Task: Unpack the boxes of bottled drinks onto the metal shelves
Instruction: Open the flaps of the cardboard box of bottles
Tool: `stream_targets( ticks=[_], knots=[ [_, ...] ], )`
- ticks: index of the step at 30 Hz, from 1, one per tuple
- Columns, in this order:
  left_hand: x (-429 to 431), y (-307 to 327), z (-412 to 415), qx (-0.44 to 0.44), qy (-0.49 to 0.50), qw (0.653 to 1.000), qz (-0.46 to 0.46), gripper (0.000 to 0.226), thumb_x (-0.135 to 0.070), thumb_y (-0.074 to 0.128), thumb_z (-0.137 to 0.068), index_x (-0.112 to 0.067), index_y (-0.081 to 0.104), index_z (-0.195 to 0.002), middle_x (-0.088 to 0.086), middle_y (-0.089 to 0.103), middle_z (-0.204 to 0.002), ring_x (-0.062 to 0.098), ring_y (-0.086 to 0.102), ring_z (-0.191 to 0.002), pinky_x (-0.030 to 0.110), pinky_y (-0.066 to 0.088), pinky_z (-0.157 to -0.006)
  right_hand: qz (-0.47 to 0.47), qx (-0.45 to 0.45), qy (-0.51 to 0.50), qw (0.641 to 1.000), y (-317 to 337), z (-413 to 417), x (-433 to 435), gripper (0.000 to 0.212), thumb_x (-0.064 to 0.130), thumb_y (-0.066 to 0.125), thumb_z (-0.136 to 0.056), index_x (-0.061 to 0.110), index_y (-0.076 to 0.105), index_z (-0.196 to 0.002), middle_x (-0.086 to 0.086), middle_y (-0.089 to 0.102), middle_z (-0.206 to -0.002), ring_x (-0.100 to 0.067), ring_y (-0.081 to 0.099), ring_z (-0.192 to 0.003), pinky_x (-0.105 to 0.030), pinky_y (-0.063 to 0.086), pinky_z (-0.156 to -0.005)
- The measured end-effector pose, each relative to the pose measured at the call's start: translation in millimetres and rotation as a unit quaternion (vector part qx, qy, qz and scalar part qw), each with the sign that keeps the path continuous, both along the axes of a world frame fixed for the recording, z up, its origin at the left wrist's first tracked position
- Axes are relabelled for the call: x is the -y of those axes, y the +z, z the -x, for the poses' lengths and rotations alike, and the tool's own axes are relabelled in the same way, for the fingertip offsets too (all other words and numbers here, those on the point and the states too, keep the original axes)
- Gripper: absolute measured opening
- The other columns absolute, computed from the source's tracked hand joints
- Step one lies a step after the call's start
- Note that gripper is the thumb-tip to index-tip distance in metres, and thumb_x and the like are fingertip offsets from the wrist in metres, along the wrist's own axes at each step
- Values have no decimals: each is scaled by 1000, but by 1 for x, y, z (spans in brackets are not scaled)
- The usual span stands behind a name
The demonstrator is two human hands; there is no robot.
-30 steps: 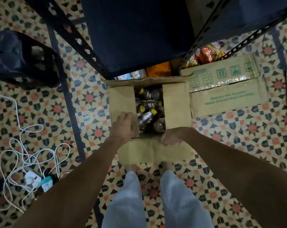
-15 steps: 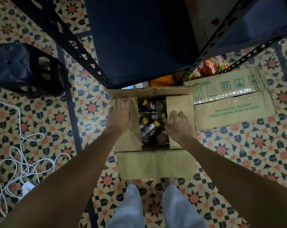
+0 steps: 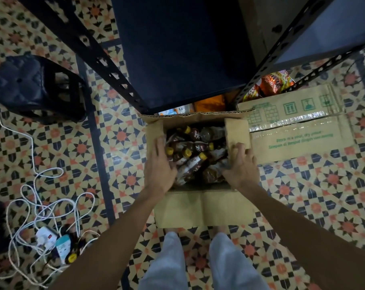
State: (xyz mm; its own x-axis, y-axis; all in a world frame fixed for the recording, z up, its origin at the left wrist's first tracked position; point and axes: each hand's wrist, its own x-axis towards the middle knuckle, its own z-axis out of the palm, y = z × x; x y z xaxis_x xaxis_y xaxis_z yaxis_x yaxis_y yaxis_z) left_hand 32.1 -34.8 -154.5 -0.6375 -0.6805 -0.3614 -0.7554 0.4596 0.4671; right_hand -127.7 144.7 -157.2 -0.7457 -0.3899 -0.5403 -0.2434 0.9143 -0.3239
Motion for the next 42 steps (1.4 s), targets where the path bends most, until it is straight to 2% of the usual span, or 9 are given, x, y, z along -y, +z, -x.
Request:
stream_targets(
  ticks=[5, 10, 13, 15, 25, 30, 35, 39, 42],
  knots=[
    [26, 5, -37, -1, 97, 994, 46, 98, -6, 62, -86, -18, -3, -158, 17, 38, -148, 36, 54, -115, 53, 52, -91, 89, 6, -53, 995, 12, 5, -13, 67, 15, 72, -79, 21, 32, -132, -16, 48, -123, -42, 51, -112, -52, 53, -84],
    [44, -23, -65, 241, 32, 963, 113, 74, -39, 47, -97, -9, 17, -157, 18, -3, -165, 35, -2, -152, 55, 13, -119, 103, -14, -87, 991, 7, -2, -15, 58, 6, 66, -88, 18, 33, -135, -21, 58, -121, -43, 62, -100, -51, 57, -79],
    [29, -44, -68, 236, 24, 963, -127, 78, -33, 46, -101, -10, -2, -158, 16, 20, -162, 34, 37, -140, 42, 42, -106, 121, -20, -94, 988, 5, -6, -14, 50, 1, 58, -94, 11, 37, -138, -25, 64, -114, -42, 65, -94, -37, 50, -71],
    [14, -47, -65, 155, 114, 956, -222, 76, -13, 49, -99, -14, 1, -159, 18, 59, -127, 27, 62, -95, 31, 51, -74, 127, -16, -93, 987, 3, -7, -16, 49, 3, 57, -95, 11, 36, -139, -25, 67, -109, -41, 67, -90, -35, 50, -69],
    [21, -58, -72, 115, 171, 959, -194, 46, -10, 61, -91, -10, 52, -137, 14, 68, -117, 34, 64, -105, 43, 55, -90, 51, -12, -178, 983, 21, 47, -45, 30, 0, 50, -94, -3, 53, -123, -23, 63, -106, -34, 58, -88, -35, 43, -71],
    [19, -68, -70, 118, 165, 964, -170, 39, -8, 64, -89, -6, 58, -128, 17, 68, -115, 35, 63, -106, 39, 53, -91, -16, -61, -225, 972, 5, 69, -78, 54, 15, 61, -93, 14, 36, -141, -25, 51, -131, -45, 53, -118, -54, 50, -95],
    [22, -76, -70, 141, 144, 967, -158, 38, -10, 66, -88, -5, 59, -125, 19, 69, -112, 35, 64, -103, 37, 54, -87, -38, 57, -166, 984, -18, 61, -80, 79, 29, 74, -88, 21, 27, -151, -19, 34, -147, -41, 44, -129, -48, 47, -104],
    [25, -80, -70, 158, 141, 964, -162, 38, -9, 69, -85, -4, 59, -121, 18, 68, -112, 35, 63, -105, 37, 53, -85, -22, 205, -154, 966, -32, 44, -69, 60, 27, 73, -89, 16, 45, -140, -9, 60, -129, -35, 61, -113, -44, 54, -92],
    [29, -83, -68, 182, 144, 958, -171, 36, -5, 68, -82, -4, 58, -117, 18, 66, -111, 36, 62, -104, 42, 55, -87, -40, 165, -146, 975, -43, 32, -59, 58, 25, 68, -92, 9, 41, -141, -19, 61, -124, -36, 60, -108, -37, 47, -80]
  ],
)
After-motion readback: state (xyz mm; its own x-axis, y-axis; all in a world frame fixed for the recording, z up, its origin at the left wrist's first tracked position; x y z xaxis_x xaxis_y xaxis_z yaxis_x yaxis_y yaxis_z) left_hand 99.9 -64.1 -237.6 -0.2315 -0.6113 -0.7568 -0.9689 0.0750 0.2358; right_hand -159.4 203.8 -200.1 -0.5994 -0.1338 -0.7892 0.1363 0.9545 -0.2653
